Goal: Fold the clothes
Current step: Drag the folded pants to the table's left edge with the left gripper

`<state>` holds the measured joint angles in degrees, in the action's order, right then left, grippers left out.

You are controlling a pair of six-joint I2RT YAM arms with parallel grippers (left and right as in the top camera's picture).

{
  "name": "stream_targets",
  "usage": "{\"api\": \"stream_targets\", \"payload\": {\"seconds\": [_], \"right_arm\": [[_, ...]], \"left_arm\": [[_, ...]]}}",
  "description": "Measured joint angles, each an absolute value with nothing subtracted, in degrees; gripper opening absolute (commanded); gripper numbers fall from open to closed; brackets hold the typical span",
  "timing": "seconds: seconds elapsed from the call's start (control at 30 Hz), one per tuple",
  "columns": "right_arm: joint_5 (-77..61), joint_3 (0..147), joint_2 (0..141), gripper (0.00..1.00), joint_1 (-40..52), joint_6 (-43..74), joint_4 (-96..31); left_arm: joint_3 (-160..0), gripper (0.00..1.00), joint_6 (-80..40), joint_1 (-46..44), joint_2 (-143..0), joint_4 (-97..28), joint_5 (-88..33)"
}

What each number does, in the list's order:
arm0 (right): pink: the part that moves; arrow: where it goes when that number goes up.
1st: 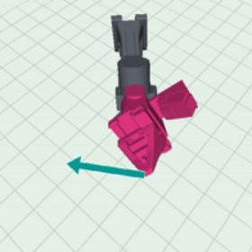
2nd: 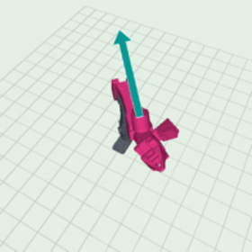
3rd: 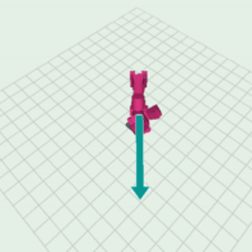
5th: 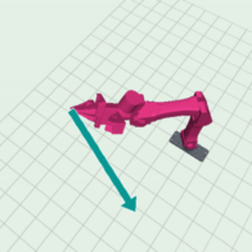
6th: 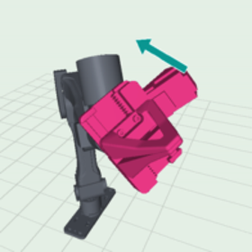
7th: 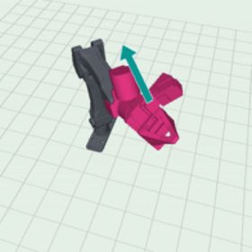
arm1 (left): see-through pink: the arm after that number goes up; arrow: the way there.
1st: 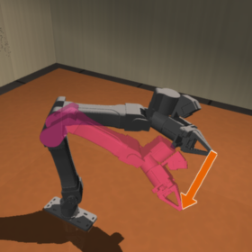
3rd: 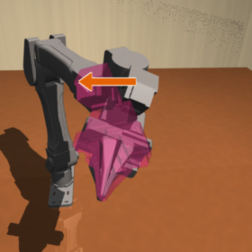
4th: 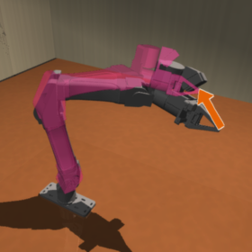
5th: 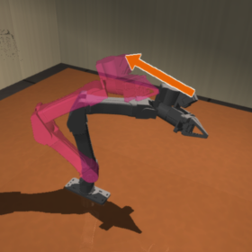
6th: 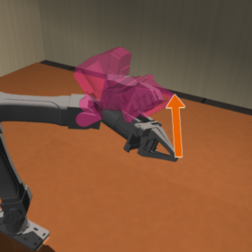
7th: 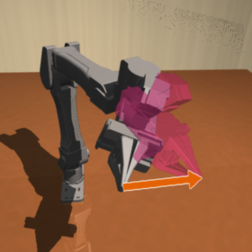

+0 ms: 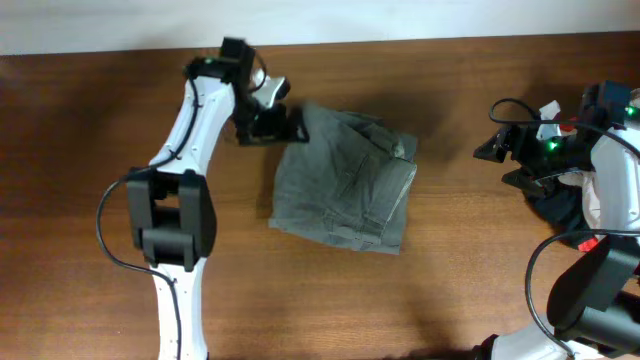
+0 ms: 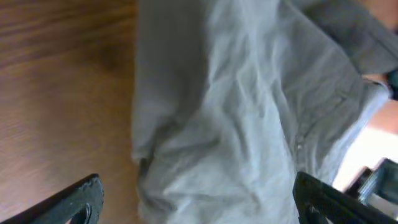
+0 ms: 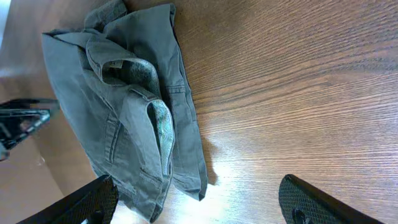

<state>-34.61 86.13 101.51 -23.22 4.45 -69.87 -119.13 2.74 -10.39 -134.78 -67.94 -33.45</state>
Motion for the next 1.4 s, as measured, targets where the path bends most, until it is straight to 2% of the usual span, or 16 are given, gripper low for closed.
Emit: {"api": "stream_targets", "payload": {"seconds": [0.3, 0.37, 0.43, 0.47, 0.57, 0.6, 0.77, 0.93, 1.13, 1.4], "right_arm": [[-34.6, 86.1, 101.5, 0.88, -23.2, 4.2, -69.9], [-34.6, 86.1, 101.5, 0.88, -23.2, 4.2, -70.3], [-34.6, 86.1, 101.5, 0.88, -23.2, 4.2, -70.3], [-34.6, 86.1, 101.5, 0.88, -23.2, 4.3, -70.5], [-34.6, 86.1, 101.5, 0.88, -23.2, 4.3, -70.8], [-34.6, 86.1, 101.5, 0.87, -23.2, 4.2, -71.0], [-34.6, 86.1, 101.5, 0.88, -23.2, 4.2, -71.9], [-34.6, 86.1, 101.5, 0.87, -23.2, 4.3, -72.2], [-34.6, 86.1, 101.5, 0.87, -23.2, 4.2, -72.2], [-34.6, 86.1, 101.5, 0.87, -23.2, 4.2, -72.2]], "left_arm": [[-109.4, 0.98, 8.1, -11.2, -134.8, -61.6, -41.8], [-107.7, 0.90, 8.2, -11.9, -134.8, -60.1, -42.1], [-106.3, 0.67, 8.6, -13.1, -134.8, -58.7, -42.0], [-105.7, 0.46, 8.9, -13.7, -134.8, -58.2, -42.0], [-105.1, 0.03, 9.1, -16.1, -134.8, -57.5, -42.3], [-105.1, 0.01, 9.1, -16.8, -134.8, -57.2, -42.7], [-105.1, 0.00, 7.9, -17.9, -134.8, -55.7, -46.6], [-105.1, 0.00, 2.2, -13.4, -134.8, -51.6, -50.8], [-105.2, 0.00, -7.4, -2.5, -132.9, -46.0, -49.0], [-105.6, 0.01, -20.4, 15.3, -129.7, -47.6, -40.8]]}}
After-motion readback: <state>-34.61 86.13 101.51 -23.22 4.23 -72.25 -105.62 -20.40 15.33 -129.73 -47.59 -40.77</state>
